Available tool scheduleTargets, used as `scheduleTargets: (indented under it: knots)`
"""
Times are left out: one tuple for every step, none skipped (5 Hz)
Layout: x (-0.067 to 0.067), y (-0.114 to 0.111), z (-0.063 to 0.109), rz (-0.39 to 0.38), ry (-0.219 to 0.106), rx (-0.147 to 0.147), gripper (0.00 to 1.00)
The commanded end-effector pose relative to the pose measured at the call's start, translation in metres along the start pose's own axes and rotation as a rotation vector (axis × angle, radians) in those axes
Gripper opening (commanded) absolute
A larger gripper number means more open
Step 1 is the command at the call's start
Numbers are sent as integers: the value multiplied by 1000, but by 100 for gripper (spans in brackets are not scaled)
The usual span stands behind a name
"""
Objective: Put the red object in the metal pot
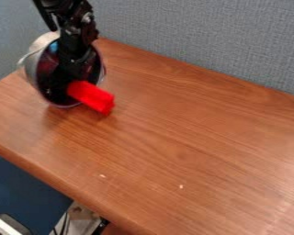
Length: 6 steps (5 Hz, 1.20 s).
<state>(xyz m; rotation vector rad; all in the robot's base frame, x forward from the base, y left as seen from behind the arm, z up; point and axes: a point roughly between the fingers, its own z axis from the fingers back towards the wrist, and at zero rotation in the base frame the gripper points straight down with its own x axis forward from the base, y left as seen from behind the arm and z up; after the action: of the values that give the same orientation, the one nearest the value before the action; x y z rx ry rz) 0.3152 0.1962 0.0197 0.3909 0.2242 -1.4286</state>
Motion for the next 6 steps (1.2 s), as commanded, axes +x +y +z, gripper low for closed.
scheduleTargets:
  knots:
    - [-18,19,-7,117,-8,-2,0]
    - [-23,50,-9,185,-10,-10,0]
    - [-11,67,-4,147,-11,8,0]
    - [0,76,-5,114,-15,12,0]
    - [9,85,-11,240,-22,9,0]
    - [16,93,-16,376,-20,3,0]
